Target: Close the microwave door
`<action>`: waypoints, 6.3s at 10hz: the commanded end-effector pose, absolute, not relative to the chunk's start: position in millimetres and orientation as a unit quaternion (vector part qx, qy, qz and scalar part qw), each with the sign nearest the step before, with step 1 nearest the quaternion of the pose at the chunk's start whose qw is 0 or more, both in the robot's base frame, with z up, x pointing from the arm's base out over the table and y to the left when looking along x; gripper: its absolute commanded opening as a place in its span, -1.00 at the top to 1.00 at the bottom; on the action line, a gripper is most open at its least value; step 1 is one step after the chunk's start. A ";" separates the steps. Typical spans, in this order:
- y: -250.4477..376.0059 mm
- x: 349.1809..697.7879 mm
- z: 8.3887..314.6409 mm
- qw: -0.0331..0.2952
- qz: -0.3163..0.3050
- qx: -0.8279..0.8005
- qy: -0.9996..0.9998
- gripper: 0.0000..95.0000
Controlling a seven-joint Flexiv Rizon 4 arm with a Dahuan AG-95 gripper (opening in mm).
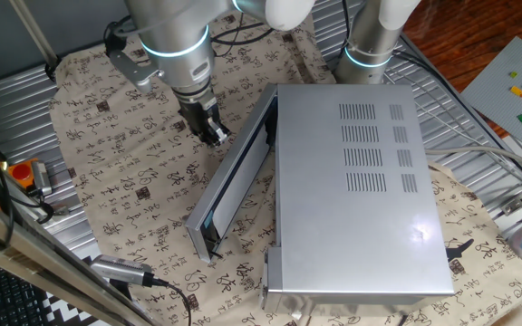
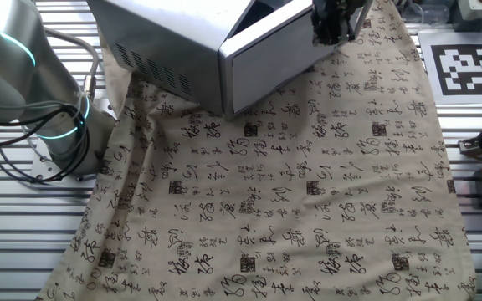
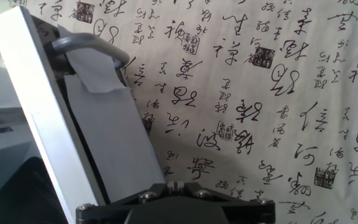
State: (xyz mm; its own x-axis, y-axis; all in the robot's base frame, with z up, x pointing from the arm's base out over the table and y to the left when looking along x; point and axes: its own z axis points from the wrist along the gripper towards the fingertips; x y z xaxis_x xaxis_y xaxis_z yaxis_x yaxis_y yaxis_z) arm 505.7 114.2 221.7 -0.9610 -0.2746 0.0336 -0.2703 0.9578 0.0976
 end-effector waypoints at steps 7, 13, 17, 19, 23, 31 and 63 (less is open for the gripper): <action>113.1 503.6 221.3 0.018 -0.050 0.134 -0.990 1.00; 135.5 567.3 236.9 0.016 -0.056 0.131 -0.990 1.00; 166.0 595.0 240.9 0.017 -0.063 0.114 -0.991 1.00; 180.3 601.1 240.6 0.018 -0.065 0.101 -0.993 1.00; 202.7 600.8 244.3 0.024 -0.067 0.071 -0.995 1.00; 239.1 583.0 248.7 0.049 -0.088 0.005 -0.995 1.00; 284.4 535.1 252.2 0.056 -0.078 0.066 -0.993 1.00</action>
State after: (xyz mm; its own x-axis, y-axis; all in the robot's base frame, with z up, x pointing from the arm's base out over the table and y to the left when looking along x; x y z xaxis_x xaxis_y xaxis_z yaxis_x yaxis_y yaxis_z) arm 533.8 286.3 252.1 -0.9851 -0.1381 0.1023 -0.1207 0.9796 0.1606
